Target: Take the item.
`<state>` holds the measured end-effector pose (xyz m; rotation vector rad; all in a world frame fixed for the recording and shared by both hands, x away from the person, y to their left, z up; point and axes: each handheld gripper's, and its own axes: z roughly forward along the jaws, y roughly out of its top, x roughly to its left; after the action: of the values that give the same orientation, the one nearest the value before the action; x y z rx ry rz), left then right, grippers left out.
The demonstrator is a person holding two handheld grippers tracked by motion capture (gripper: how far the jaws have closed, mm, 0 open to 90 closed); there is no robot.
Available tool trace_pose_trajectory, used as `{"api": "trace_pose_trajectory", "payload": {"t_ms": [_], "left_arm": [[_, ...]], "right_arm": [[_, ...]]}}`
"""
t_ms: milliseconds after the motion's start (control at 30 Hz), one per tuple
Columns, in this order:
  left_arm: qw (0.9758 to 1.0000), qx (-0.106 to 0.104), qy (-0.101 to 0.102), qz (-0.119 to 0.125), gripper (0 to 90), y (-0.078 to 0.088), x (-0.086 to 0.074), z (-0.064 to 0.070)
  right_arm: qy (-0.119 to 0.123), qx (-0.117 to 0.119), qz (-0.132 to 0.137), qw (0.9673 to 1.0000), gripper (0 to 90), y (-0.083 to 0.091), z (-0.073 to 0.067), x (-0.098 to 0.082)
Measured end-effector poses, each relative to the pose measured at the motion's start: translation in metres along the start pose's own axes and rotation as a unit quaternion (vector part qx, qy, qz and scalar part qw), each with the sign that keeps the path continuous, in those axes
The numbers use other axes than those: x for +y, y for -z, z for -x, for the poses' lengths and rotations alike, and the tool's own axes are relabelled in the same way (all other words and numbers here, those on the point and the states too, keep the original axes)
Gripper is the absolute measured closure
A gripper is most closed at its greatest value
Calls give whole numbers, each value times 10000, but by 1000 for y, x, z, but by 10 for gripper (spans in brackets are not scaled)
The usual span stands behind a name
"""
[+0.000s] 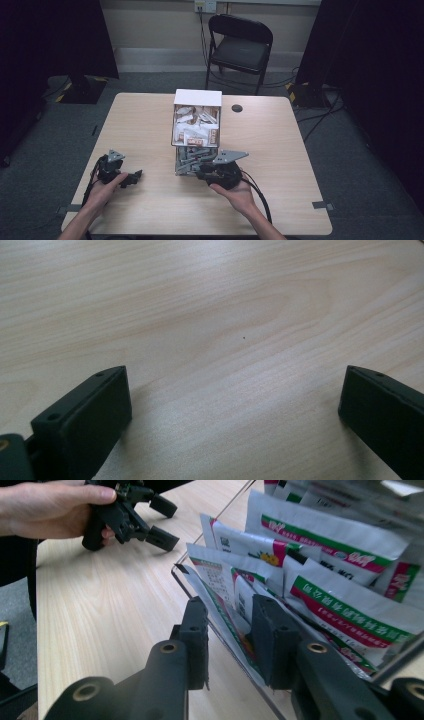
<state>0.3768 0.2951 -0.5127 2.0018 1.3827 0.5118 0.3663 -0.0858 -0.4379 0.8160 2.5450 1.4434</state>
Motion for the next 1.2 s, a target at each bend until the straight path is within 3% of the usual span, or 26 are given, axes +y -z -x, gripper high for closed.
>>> {"api": "trace_pose_trajectory", "payload": {"t_ms": [467,667,1200], "left_arm": [[10000,-2,1,2,3,0,0,0],[10000,-9,-4,-5,3,0,0,0],[10000,-3,0,1,3,0,0,0]], "right_arm": [[-123,57,-67,9999,734,-7,5,-2],[-300,160,-5,9994,793,-8,10,-2],[-131,33,-78,9999,864,-14,11,0]]}}
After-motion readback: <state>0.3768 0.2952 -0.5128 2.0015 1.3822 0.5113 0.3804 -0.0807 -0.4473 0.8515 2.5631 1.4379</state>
